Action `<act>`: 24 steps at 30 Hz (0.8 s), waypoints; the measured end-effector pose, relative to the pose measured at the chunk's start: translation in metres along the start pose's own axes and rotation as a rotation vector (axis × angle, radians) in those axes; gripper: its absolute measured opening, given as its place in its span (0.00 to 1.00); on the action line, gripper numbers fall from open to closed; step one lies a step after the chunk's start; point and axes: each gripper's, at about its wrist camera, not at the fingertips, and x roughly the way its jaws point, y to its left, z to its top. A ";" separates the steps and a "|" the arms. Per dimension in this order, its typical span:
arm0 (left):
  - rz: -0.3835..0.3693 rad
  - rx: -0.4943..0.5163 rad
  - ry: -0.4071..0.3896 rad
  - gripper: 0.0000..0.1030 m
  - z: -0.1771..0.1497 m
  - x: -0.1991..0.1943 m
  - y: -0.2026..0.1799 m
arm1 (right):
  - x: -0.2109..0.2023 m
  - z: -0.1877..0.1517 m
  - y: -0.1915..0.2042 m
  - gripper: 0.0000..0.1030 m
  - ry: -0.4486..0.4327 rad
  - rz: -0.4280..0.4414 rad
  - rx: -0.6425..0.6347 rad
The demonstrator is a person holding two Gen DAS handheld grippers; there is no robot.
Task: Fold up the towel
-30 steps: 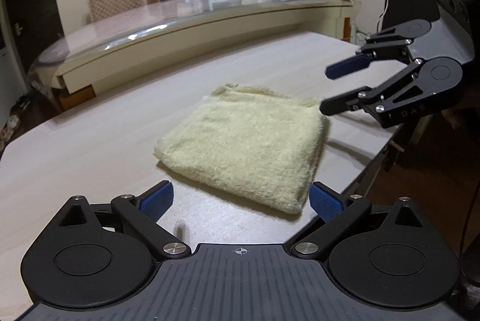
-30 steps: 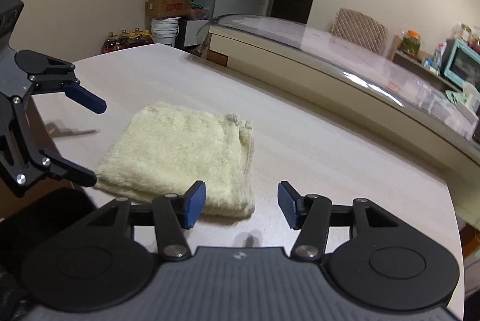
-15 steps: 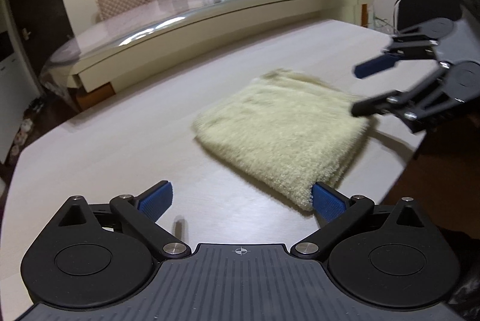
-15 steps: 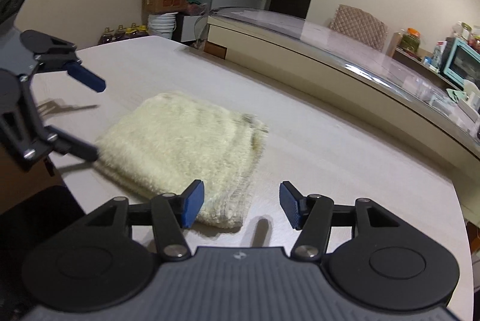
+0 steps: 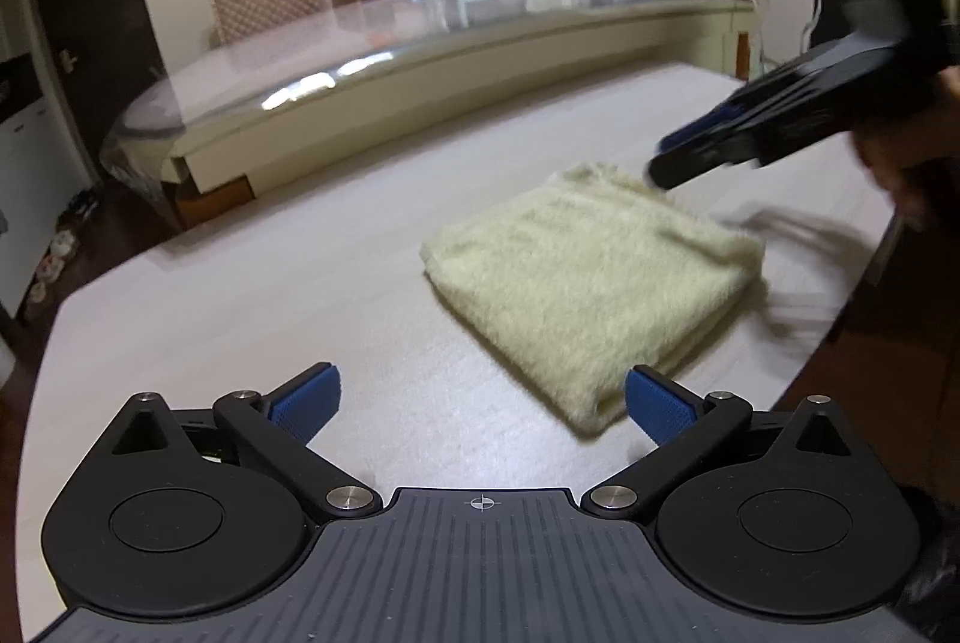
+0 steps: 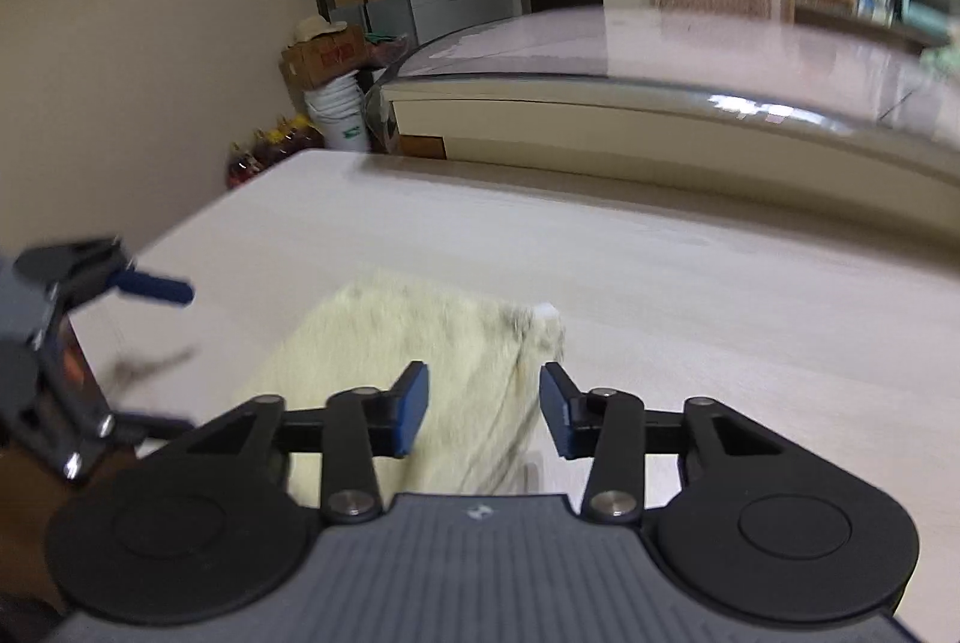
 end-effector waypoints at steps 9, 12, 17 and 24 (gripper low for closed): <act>0.029 0.030 -0.006 1.00 0.014 0.019 -0.009 | 0.036 0.025 -0.034 0.28 0.044 0.089 0.102; 0.040 0.033 -0.004 1.00 0.015 0.026 -0.010 | 0.042 0.026 -0.033 0.23 0.054 0.092 0.089; 0.077 -0.012 -0.008 1.00 0.020 0.037 0.001 | 0.040 0.024 -0.037 0.09 0.039 0.092 0.091; 0.155 -0.060 -0.001 1.00 0.036 0.066 0.029 | 0.018 0.027 -0.035 0.09 -0.063 0.104 0.121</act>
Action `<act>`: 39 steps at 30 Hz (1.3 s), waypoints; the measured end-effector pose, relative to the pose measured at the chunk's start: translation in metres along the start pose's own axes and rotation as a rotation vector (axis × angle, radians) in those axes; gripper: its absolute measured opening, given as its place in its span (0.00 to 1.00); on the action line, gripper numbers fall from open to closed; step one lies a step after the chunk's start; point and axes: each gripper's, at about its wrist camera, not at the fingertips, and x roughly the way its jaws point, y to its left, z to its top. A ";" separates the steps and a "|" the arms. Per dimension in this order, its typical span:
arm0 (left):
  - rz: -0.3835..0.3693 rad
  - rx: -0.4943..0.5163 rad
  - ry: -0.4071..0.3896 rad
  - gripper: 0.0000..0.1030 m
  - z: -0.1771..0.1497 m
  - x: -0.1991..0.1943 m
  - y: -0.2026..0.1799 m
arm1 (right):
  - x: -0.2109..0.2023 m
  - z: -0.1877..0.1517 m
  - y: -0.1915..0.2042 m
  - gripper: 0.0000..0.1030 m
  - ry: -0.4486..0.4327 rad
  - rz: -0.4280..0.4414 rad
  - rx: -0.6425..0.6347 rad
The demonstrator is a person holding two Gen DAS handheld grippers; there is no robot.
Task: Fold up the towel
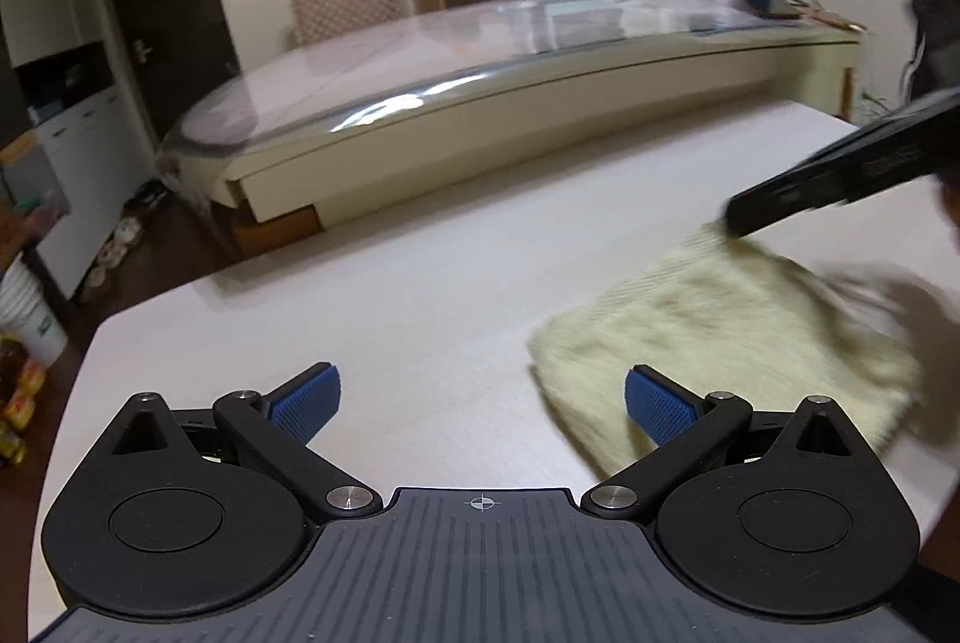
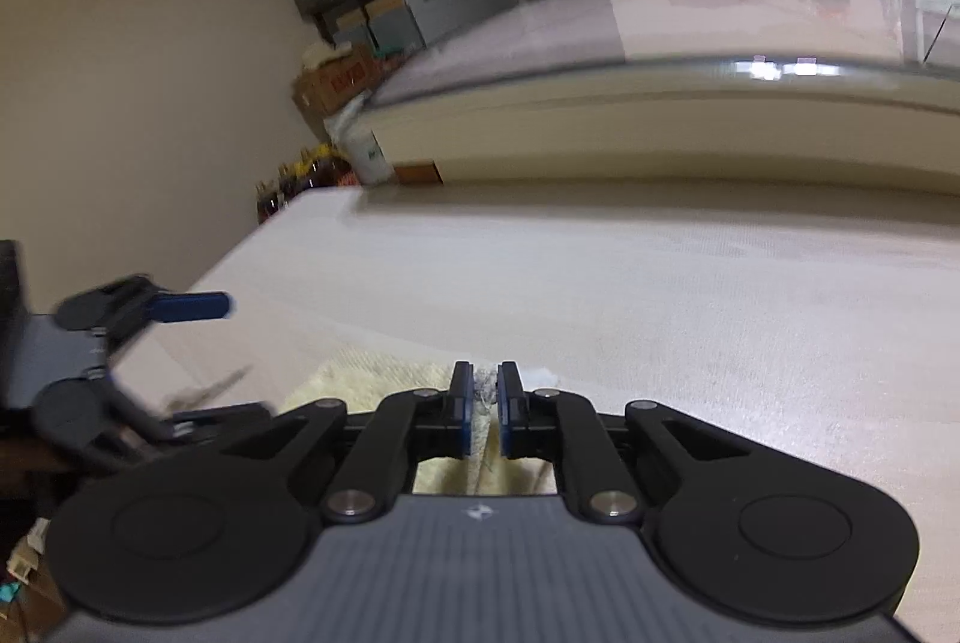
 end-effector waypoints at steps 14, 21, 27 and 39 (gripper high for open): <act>-0.010 0.034 0.018 1.00 0.005 0.021 -0.006 | 0.000 -0.017 -0.020 0.00 0.022 -0.084 0.083; -0.013 0.014 0.001 1.00 0.007 0.020 -0.002 | -0.001 -0.023 -0.022 0.01 0.019 -0.092 0.093; 0.002 0.005 -0.012 1.00 0.019 0.029 0.000 | 0.004 -0.014 -0.013 0.04 -0.006 -0.061 0.063; -0.010 -0.005 0.025 1.00 0.017 0.036 0.002 | 0.009 -0.018 -0.001 0.07 0.035 -0.070 0.012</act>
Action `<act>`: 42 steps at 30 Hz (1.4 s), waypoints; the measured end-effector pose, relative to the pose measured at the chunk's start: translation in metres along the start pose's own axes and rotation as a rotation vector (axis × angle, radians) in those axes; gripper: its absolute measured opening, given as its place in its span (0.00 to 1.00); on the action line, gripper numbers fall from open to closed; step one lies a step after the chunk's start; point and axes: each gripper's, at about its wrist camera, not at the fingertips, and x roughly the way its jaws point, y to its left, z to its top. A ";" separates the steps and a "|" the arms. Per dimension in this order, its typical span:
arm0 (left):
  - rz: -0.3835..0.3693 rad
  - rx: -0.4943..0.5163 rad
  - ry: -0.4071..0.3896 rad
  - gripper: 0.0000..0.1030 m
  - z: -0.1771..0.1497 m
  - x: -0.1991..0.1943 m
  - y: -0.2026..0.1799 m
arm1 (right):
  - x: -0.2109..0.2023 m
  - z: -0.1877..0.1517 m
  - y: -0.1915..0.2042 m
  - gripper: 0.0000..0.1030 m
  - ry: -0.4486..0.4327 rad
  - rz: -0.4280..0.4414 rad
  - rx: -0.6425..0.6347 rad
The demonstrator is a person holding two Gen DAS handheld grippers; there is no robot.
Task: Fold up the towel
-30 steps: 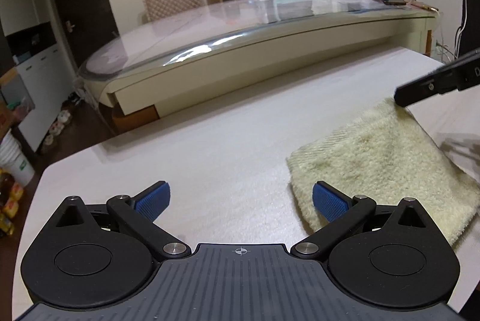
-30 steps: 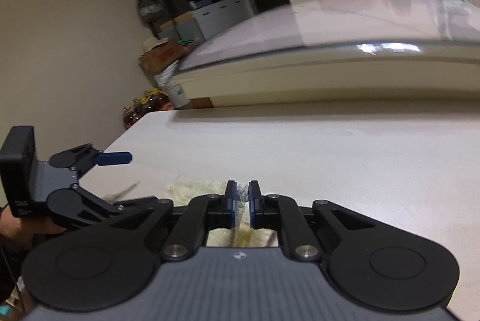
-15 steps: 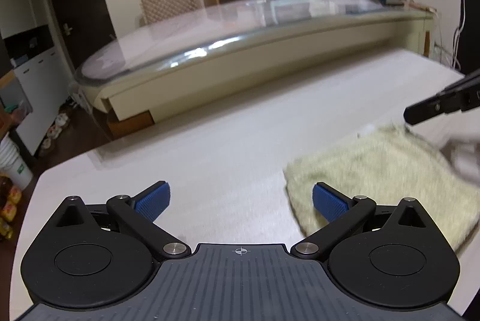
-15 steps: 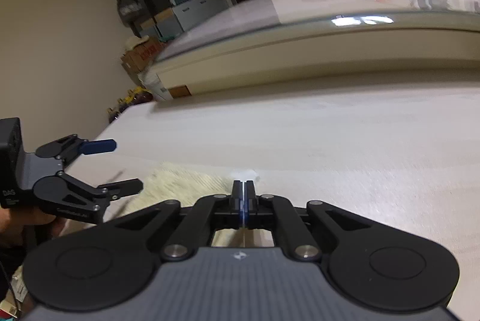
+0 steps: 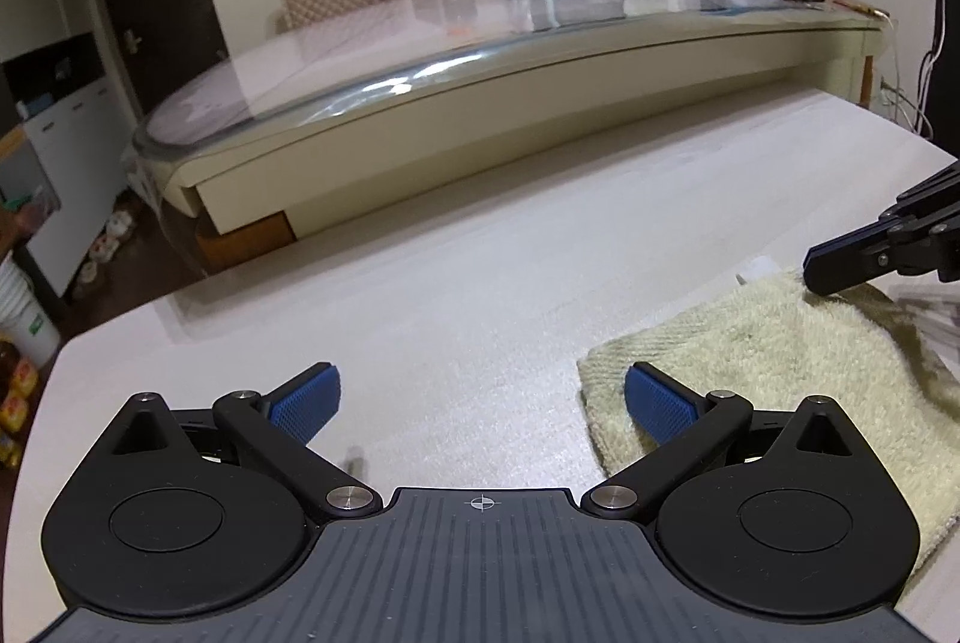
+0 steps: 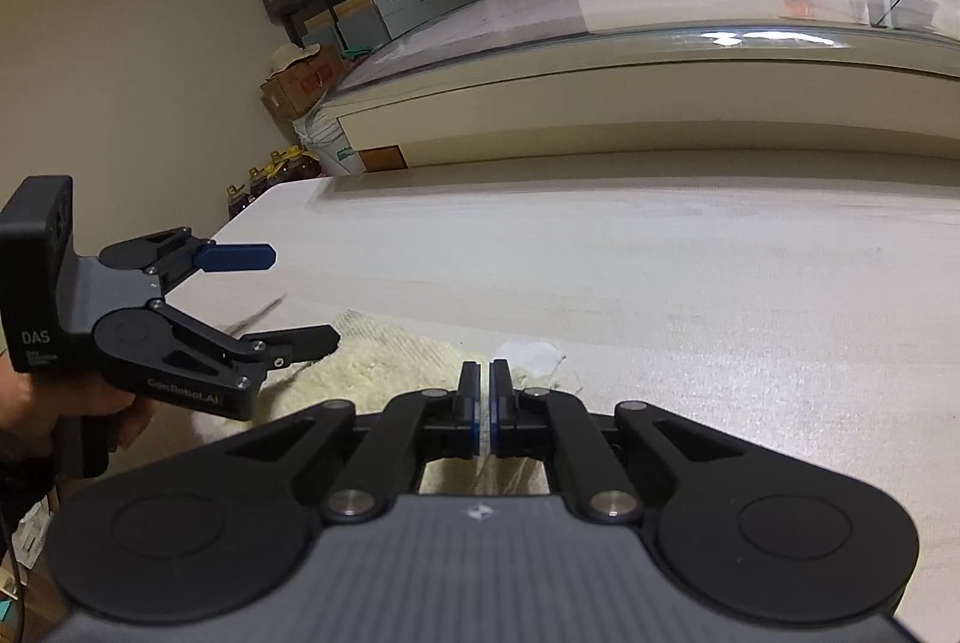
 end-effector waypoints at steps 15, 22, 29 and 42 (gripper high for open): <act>-0.003 -0.018 0.008 1.00 -0.055 -0.068 -0.012 | -0.059 -0.073 0.071 0.11 0.050 0.011 -0.176; -0.015 -0.027 -0.005 1.00 -0.056 -0.069 -0.020 | -0.053 -0.070 0.052 0.06 0.038 -0.042 -0.148; 0.006 -0.031 -0.019 1.00 -0.055 -0.076 -0.025 | -0.068 -0.071 0.051 0.18 0.014 -0.040 -0.131; -0.011 -0.088 0.013 1.00 -0.066 -0.097 -0.054 | -0.095 -0.087 0.084 0.90 -0.049 -0.267 -0.158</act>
